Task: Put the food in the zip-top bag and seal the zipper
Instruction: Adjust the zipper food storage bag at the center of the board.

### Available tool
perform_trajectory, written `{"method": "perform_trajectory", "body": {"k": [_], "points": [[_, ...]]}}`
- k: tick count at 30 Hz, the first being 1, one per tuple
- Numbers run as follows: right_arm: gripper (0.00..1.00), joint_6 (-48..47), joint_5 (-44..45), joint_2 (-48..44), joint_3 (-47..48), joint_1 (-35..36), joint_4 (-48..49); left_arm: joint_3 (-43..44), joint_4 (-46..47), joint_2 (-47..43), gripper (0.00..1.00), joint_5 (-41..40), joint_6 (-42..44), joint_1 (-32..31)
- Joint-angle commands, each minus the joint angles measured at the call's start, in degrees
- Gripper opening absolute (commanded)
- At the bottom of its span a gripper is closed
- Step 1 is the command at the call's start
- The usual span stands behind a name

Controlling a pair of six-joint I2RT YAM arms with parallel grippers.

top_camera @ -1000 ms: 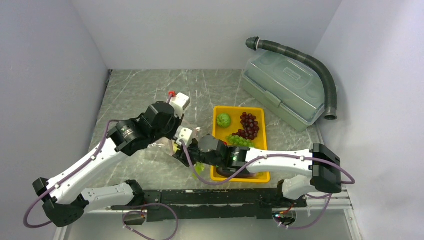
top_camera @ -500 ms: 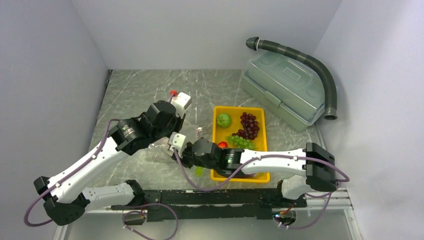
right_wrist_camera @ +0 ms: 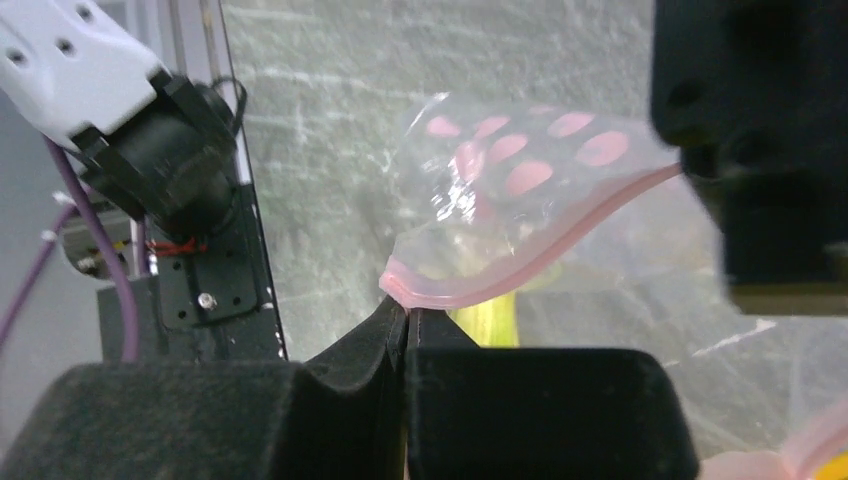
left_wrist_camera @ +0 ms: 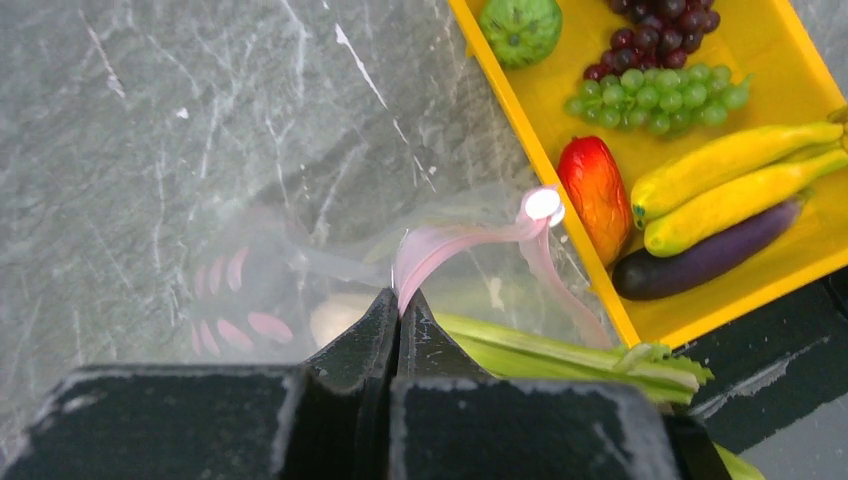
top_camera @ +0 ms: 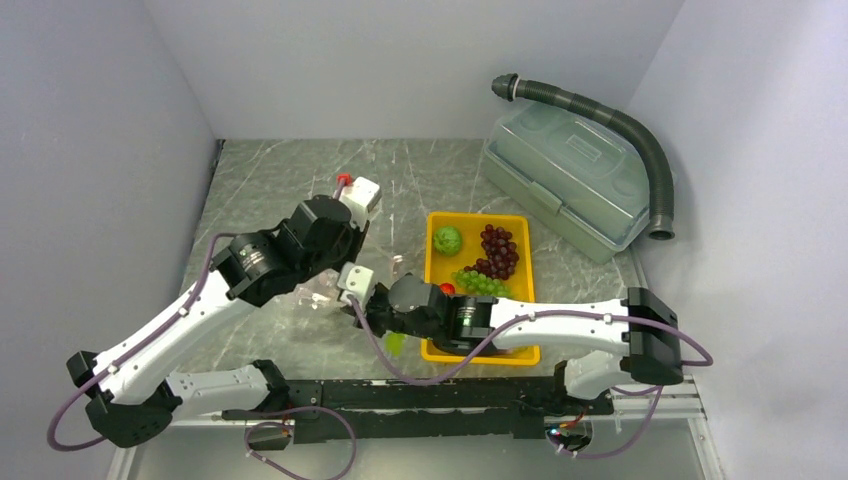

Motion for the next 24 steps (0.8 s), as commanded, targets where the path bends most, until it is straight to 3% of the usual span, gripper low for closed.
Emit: {"method": "perform_trajectory", "body": {"k": [1, 3, 11, 13, 18, 24], "points": [[0.00, 0.9, -1.3, -5.2, 7.9, 0.4, 0.3, 6.2, -2.2, 1.9, 0.00, -5.1, 1.8, -0.3], [0.00, 1.1, -1.8, -5.8, 11.7, 0.4, -2.1, 9.8, -4.1, 3.6, 0.01, -7.1, 2.8, -0.3], [0.00, 0.5, -2.3, -4.0, 25.5, 0.0, -13.4, 17.1, -3.9, 5.8, 0.22, -8.9, 4.9, -0.1], [0.00, 1.3, -2.1, -4.1, 26.0, -0.6, -13.9, 18.0, -3.3, 5.4, 0.28, -7.8, 4.9, -0.1], [0.00, 4.2, -0.3, -5.7, 23.7, -1.9, -12.9, 17.5, -2.6, 4.3, 0.28, -6.2, 4.3, -0.1], [0.00, 7.7, -0.1, -10.0, 23.5, -2.6, -10.9, 16.1, -3.1, 4.0, 0.36, -6.0, 4.3, -0.1]]}}
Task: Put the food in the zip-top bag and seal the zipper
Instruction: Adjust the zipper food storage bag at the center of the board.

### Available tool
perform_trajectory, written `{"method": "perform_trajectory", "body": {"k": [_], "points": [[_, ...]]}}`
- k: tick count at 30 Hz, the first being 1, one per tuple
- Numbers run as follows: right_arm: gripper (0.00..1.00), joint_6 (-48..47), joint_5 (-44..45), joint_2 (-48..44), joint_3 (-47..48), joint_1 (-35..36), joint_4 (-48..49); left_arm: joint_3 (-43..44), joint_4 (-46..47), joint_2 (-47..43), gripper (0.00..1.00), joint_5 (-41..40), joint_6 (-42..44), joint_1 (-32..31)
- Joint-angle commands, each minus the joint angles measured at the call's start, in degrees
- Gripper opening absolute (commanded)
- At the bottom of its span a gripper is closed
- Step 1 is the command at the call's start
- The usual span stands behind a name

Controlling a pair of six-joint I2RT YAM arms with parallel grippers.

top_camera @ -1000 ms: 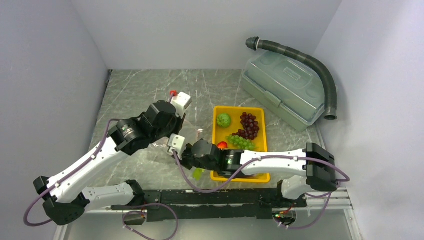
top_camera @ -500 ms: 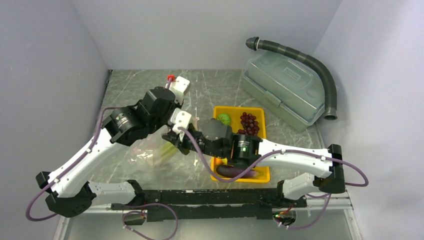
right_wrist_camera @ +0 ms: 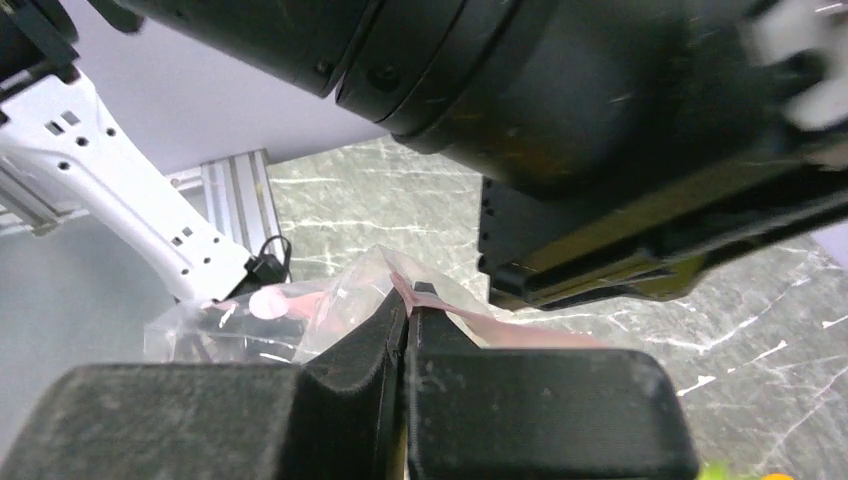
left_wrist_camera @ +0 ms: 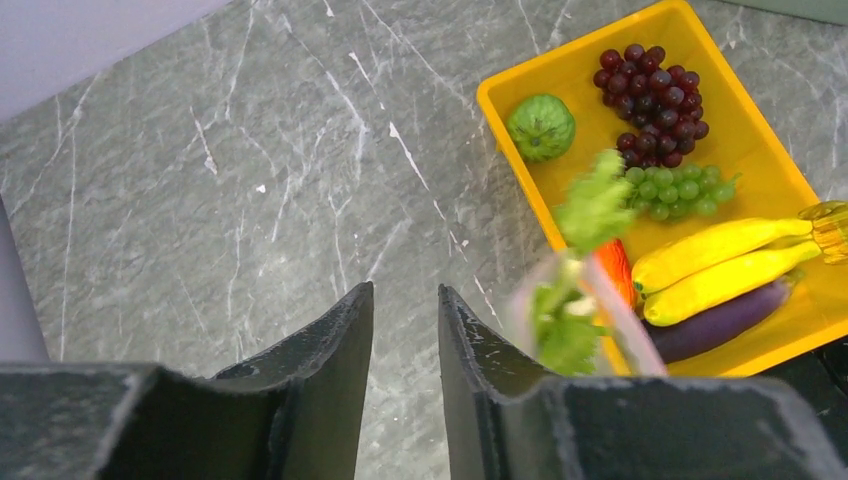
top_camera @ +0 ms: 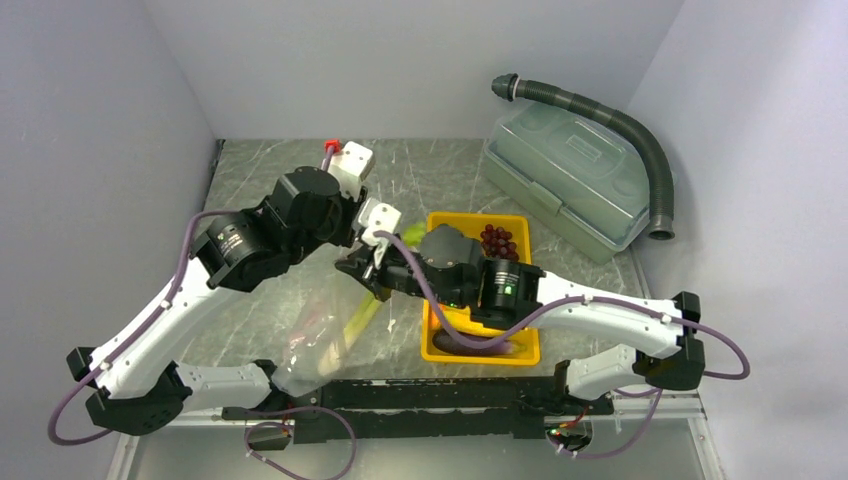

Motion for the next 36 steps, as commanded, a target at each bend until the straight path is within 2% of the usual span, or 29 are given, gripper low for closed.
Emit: {"method": "perform_trajectory", "body": {"k": [1, 2, 5, 6, 8, 11, 13, 14, 15, 16, 17, 18, 19, 20, 23, 26, 36], "points": [[0.00, 2.5, 1.0, -5.2, 0.9, -0.6, 6.1, -1.1, 0.9, -1.1, 0.38, -0.4, 0.6, 0.0], [0.00, 2.0, 1.6, -4.3, 1.0, -1.2, 6.4, -1.9, 1.6, -1.1, 0.40, -1.2, 0.8, 0.0], [0.00, 3.2, 2.4, -1.0, 9.0, -2.4, -4.7, -2.5, 2.6, -1.5, 0.55, -3.6, 1.0, 0.0], [0.00, 3.1, 1.9, -2.2, 7.8, -2.4, -2.9, -2.5, 2.8, -2.0, 0.63, -4.7, 1.0, 0.1], [0.00, 2.1, 1.9, -4.6, 3.1, -2.9, 3.3, -2.9, 3.6, -3.5, 0.72, -7.1, 1.1, 0.1], [0.00, 4.4, 1.3, -1.2, 10.6, -5.9, -6.8, -3.1, 4.2, -6.2, 0.81, -9.9, 0.5, 0.2], [0.00, 5.5, -2.2, -3.9, 5.8, -7.2, 1.3, -4.3, 5.1, -8.1, 0.88, -11.7, 0.1, 0.2], [0.00, 4.9, -2.5, -3.6, 3.5, -7.7, 2.1, -4.9, 5.5, -9.1, 0.89, -12.3, -0.1, 0.2], [0.00, 4.9, -1.6, -0.3, 5.7, -8.7, -2.6, -5.4, 5.7, -9.8, 0.90, -12.8, -0.4, 0.2], [0.00, 5.8, -2.1, 1.9, 12.4, -10.4, -9.5, -5.7, 5.5, -10.5, 0.91, -13.2, -0.7, 0.2], [0.00, 6.7, -4.0, 1.8, 13.6, -11.5, -11.3, -6.1, 5.4, -11.3, 0.91, -13.8, -0.9, 0.2], [0.00, 7.4, -5.1, -0.9, 11.7, -12.1, -6.7, -6.7, 5.5, -12.1, 0.92, -14.4, -0.9, 0.2], [0.00, 7.0, -4.9, -3.5, 6.1, -12.2, 0.3, -7.4, 5.6, -12.9, 0.92, -15.3, -0.7, 0.1], [0.00, 6.3, -4.3, -3.4, 3.2, -12.8, 2.5, -7.8, 5.6, -13.5, 0.92, -15.9, -0.7, 0.1], [0.00, 8.9, -10.5, 5.2, 11.4, -16.5, -10.5, -8.0, 5.6, -14.8, 0.93, -17.2, -0.2, 0.2], [0.00, 8.9, -13.8, 3.4, 4.6, -16.7, -1.2, -8.2, 6.3, -15.1, 0.93, -17.4, 1.1, 0.2], [0.00, 3.8, -17.4, 8.0, 7.5, -19.0, -0.9, -8.3, 6.0, -14.9, 0.93, -17.6, 1.6, 0.2]]}}
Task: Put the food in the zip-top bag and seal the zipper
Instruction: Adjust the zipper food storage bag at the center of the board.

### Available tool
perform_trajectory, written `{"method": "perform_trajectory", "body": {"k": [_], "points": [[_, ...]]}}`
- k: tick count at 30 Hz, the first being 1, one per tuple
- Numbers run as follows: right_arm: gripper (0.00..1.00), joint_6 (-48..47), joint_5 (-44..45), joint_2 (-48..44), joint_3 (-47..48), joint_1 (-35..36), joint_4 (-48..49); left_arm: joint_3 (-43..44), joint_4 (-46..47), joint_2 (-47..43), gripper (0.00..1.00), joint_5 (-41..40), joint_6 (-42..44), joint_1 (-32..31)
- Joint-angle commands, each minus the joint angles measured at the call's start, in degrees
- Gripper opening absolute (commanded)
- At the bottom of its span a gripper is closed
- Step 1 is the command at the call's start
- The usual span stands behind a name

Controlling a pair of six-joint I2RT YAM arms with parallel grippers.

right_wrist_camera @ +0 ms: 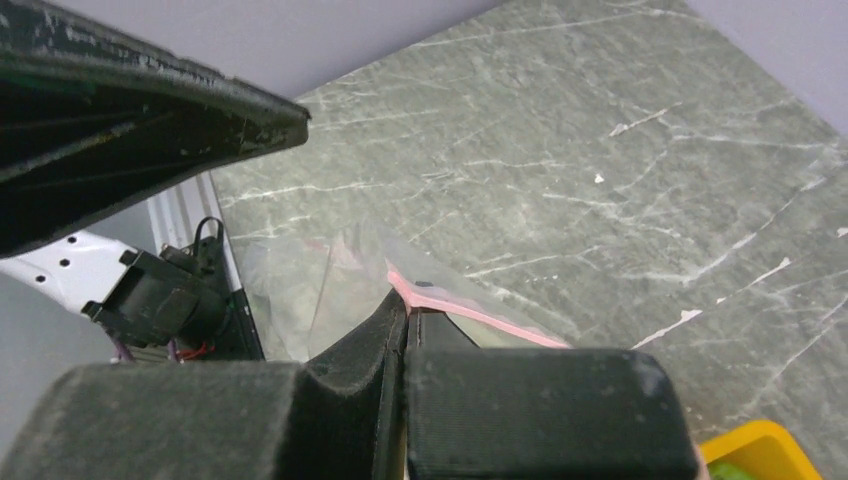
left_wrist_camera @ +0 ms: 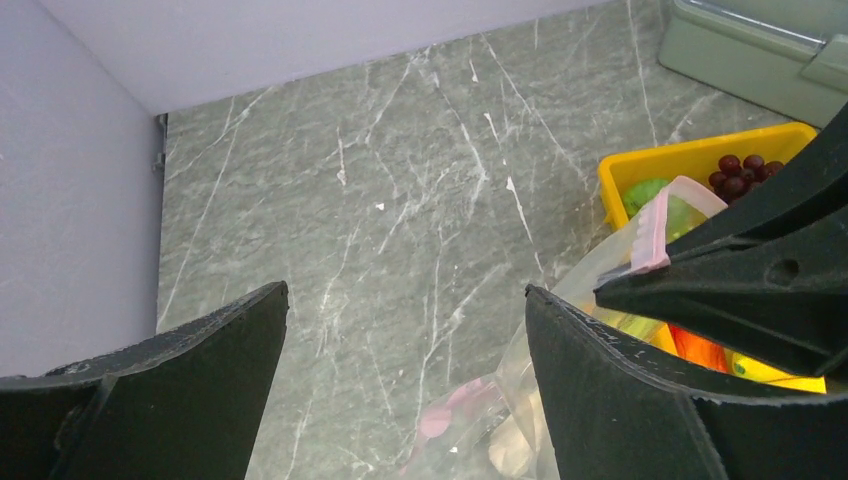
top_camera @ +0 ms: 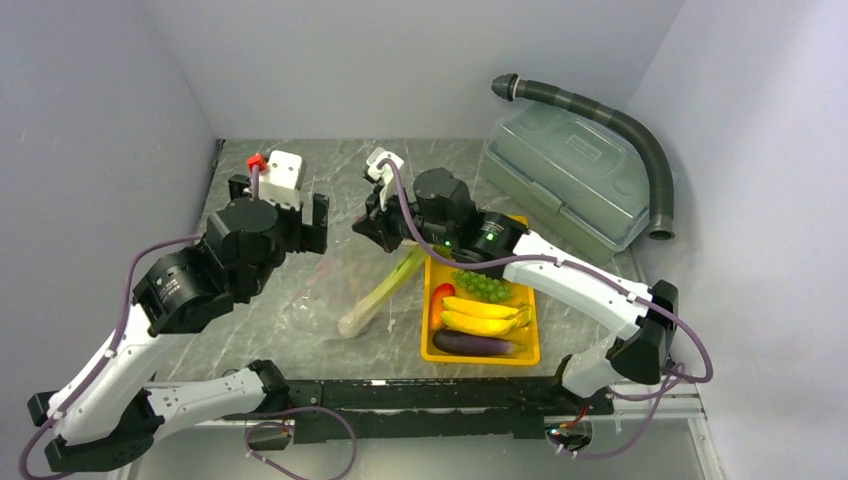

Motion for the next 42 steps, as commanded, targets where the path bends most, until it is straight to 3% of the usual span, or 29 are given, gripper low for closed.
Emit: {"method": "perform_trajectory", "body": {"k": [1, 10, 14, 25, 36, 42], "points": [[0.00, -3.3, -2.3, 1.4, 4.6, -1.2, 4.2, -0.3, 2.1, -0.5, 0.94, -1.8, 1.0, -0.2], [0.00, -8.4, -3.3, 8.9, 19.7, -3.8, 3.1, -0.7, 1.9, -0.5, 0.93, -3.8, 1.3, -0.2], [0.00, -8.5, -5.7, 9.9, 20.4, -3.8, 4.3, -1.6, 2.5, -1.6, 0.93, -5.4, 1.5, -0.2], [0.00, -4.3, -22.2, 4.8, -15.3, -2.1, 20.4, -4.3, 2.6, -1.8, 0.93, -4.0, 1.0, -0.2], [0.00, -12.2, -18.0, 1.4, -23.7, 5.5, 20.1, -2.9, 2.0, 3.5, 0.92, 0.8, -1.2, -0.1], [0.00, -19.2, -16.0, -3.3, -32.3, 8.2, 27.5, -3.4, 1.5, 4.1, 0.91, 3.7, -2.5, 0.0]]}}
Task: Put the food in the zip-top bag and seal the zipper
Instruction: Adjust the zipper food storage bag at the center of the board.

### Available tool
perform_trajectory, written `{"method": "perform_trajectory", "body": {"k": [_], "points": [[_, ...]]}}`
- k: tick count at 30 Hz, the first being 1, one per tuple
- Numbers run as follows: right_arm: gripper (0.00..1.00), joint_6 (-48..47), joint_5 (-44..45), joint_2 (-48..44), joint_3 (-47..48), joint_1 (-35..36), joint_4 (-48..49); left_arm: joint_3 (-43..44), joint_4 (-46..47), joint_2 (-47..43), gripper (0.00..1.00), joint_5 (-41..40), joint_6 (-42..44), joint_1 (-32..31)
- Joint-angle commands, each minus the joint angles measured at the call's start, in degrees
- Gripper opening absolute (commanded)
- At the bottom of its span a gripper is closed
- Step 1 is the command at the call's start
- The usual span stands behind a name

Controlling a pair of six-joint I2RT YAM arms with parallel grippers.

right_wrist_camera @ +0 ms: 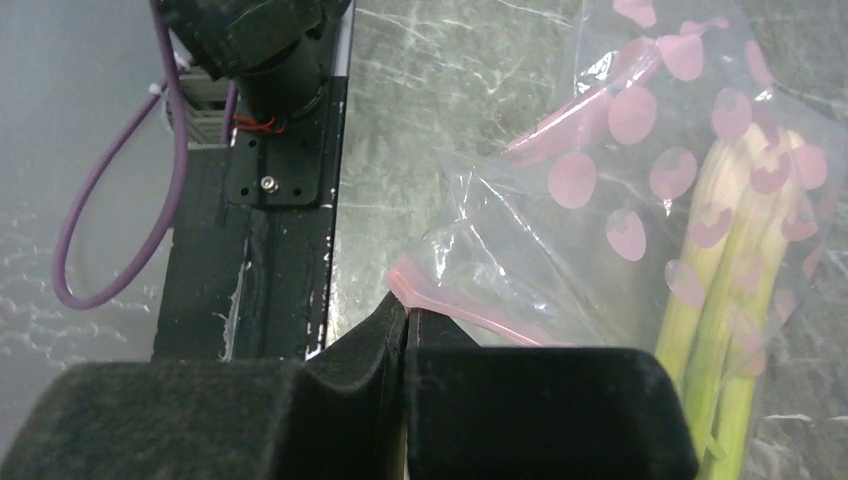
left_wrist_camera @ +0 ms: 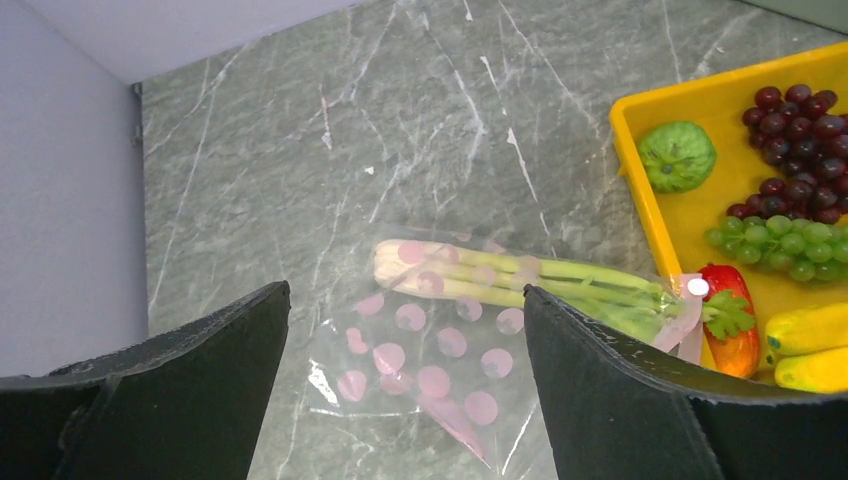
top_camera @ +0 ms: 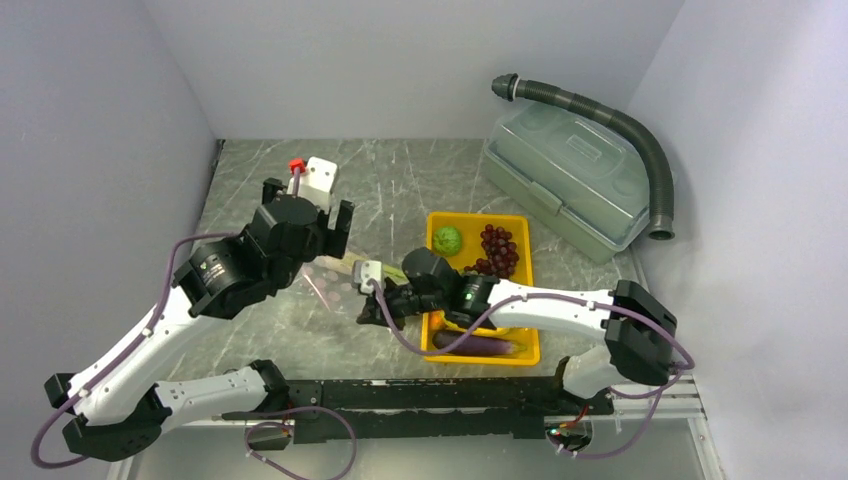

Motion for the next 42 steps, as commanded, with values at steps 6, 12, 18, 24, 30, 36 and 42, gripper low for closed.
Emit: {"method": "perform_trajectory", "body": {"k": [6, 12, 18, 24, 30, 36, 42], "points": [[0.00, -12.8, 4.1, -4.8, -4.8, 3.1, 6.4, 2.4, -2.4, 2.3, 0.91, 11.4, -3.5, 0.5], [0.00, -20.8, 5.8, -7.0, -7.4, 4.6, 6.6, 3.8, -6.4, 5.9, 0.91, 21.9, -4.0, 1.3], [0.00, -29.1, 7.7, -6.9, -8.1, 6.4, 4.5, 2.7, -8.9, 10.5, 0.90, 30.7, -2.7, 2.1], [0.00, -32.0, 9.9, -5.7, -7.3, 7.9, 2.6, 1.1, -8.9, 15.1, 0.91, 37.6, -1.0, 2.4], [0.00, -32.4, 11.3, -4.2, -6.9, 9.0, 3.0, 1.3, -8.7, 20.2, 0.89, 42.0, 0.7, 2.3], [0.00, -31.9, 11.9, -3.4, -7.0, 9.3, 4.5, 2.3, -10.1, 25.3, 0.84, 42.6, 2.8, 2.3], [0.00, -31.1, 12.0, -3.3, -7.3, 9.4, 5.5, 4.4, -12.4, 29.9, 0.80, 38.3, 3.6, 0.0]]}}
